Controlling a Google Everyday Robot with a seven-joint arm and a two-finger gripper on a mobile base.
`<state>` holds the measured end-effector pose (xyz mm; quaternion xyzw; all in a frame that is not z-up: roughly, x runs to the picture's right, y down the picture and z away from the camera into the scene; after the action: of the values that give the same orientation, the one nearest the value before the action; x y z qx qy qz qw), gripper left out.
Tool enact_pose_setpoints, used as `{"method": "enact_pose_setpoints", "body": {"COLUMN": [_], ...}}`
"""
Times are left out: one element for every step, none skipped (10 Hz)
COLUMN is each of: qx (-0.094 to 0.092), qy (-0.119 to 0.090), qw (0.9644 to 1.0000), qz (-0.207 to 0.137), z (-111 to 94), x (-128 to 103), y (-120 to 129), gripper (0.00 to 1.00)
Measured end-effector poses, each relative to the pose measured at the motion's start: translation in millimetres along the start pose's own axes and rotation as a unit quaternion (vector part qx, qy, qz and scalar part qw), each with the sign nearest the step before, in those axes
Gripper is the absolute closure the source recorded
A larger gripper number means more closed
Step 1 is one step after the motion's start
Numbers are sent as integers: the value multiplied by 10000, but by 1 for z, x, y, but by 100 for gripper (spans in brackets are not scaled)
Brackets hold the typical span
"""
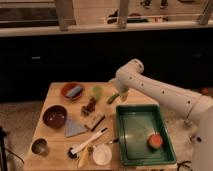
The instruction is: Place pepper in purple bowl
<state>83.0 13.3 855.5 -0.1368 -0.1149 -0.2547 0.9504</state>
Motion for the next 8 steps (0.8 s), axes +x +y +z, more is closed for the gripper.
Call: {"method": "enact_pose_setpoints", "body": {"qx": [-28, -57, -110, -148, -200, -261, -339, -401], "qy": [-19, -51, -112, -118, -147, -169, -202, -233], "qw": [10000, 9999, 9998, 9998, 9996, 9995, 9992, 9989], "qz": [-46, -69, -90, -108, -109, -107, -110, -115], "z": [5, 9, 15, 19, 23, 27, 34, 39], "x": [2, 2, 0, 1, 3, 4, 5, 5], "y": [-2, -3, -5, -6, -7, -7, -8, -10], "gripper": [20, 20, 20, 20, 20, 20, 20, 20]}}
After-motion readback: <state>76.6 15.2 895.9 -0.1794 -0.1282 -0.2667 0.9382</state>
